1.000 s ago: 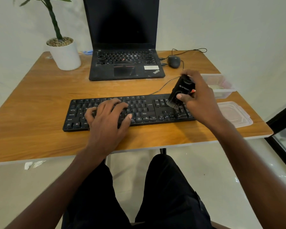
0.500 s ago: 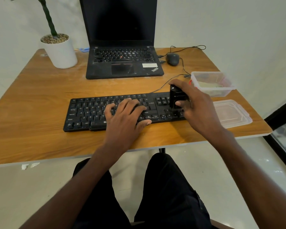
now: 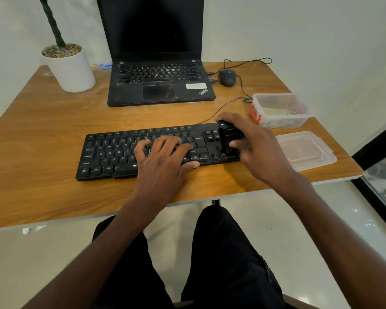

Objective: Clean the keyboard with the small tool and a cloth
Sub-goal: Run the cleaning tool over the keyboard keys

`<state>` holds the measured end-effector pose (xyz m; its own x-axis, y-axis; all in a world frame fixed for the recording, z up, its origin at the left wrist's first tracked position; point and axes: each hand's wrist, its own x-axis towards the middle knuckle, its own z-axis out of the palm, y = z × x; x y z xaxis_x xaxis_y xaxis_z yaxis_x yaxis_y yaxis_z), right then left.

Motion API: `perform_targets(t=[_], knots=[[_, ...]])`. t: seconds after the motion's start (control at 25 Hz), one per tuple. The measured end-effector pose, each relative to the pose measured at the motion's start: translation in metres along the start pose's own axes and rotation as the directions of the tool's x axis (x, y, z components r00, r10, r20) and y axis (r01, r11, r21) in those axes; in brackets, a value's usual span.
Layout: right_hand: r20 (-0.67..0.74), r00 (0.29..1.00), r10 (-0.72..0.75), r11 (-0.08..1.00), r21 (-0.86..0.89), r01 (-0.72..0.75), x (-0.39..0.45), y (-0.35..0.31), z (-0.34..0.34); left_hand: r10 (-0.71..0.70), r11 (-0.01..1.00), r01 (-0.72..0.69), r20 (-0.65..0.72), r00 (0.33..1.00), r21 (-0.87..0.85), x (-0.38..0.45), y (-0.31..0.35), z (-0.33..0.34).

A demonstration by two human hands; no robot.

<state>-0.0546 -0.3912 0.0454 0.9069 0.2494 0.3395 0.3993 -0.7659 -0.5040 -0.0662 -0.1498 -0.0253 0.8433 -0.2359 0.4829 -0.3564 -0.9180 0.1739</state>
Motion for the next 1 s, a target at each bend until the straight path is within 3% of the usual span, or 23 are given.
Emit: perform_targets(t=[0.08,0.12,0.24,0.32,0.44,0.52,0.64,0.72,0.8,0.88,0.96,1.0], knots=[[-0.085,0.995,0.048,0.985,-0.159,-0.061,0.001,0.005,-0.007,-0.001,1.0,0.001,-0.007,1.0,-0.003,0.0,0.002,0.001],[-0.172,0.983,0.062,0.984,-0.153,-0.089,-0.002,0.006,-0.003,0.0,1.0,0.0,-0.012,1.0,0.0,0.0,0.002,0.0],[-0.292,0.946,0.142,0.969,0.238,-0.072,-0.011,-0.005,0.026,0.005,1.0,-0.004,-0.021,1.0,0.025,-0.001,0.005,-0.001],[-0.242,0.964,0.106,0.963,0.267,-0.038,-0.012,-0.008,0.035,-0.003,0.999,0.004,-0.006,1.0,0.038,-0.002,0.007,-0.002],[-0.109,0.994,0.004,1.0,0.009,-0.003,-0.005,-0.003,0.022,-0.014,0.999,0.014,-0.002,1.0,0.042,-0.002,0.006,-0.001],[-0.143,0.99,0.013,0.993,-0.115,-0.029,-0.002,-0.004,0.019,-0.014,0.999,0.014,0.006,1.0,0.038,-0.001,0.007,-0.002],[-0.093,0.992,-0.08,0.997,0.008,0.081,-0.007,-0.013,0.03,-0.016,0.999,0.016,0.003,1.0,0.033,-0.001,0.006,-0.001],[-0.068,0.997,-0.021,0.998,-0.057,0.017,-0.007,-0.008,0.026,-0.015,0.999,0.015,0.003,1.0,0.034,0.0,0.006,-0.001],[-0.19,0.98,0.057,0.979,-0.183,-0.093,-0.005,-0.001,0.017,-0.01,0.999,0.01,0.003,1.0,0.034,0.0,0.006,-0.001],[-0.25,0.968,0.032,0.999,-0.03,-0.041,-0.008,-0.002,0.019,-0.009,0.999,0.009,-0.001,1.0,0.032,0.001,0.006,-0.002],[-0.152,0.987,-0.052,0.994,0.083,0.065,-0.011,-0.006,0.025,-0.012,1.0,0.012,-0.001,1.0,0.027,0.0,0.005,-0.001],[-0.116,0.991,-0.06,0.998,0.011,0.061,-0.011,-0.003,0.024,-0.011,1.0,0.011,0.0,1.0,0.026,0.0,0.005,-0.001]])
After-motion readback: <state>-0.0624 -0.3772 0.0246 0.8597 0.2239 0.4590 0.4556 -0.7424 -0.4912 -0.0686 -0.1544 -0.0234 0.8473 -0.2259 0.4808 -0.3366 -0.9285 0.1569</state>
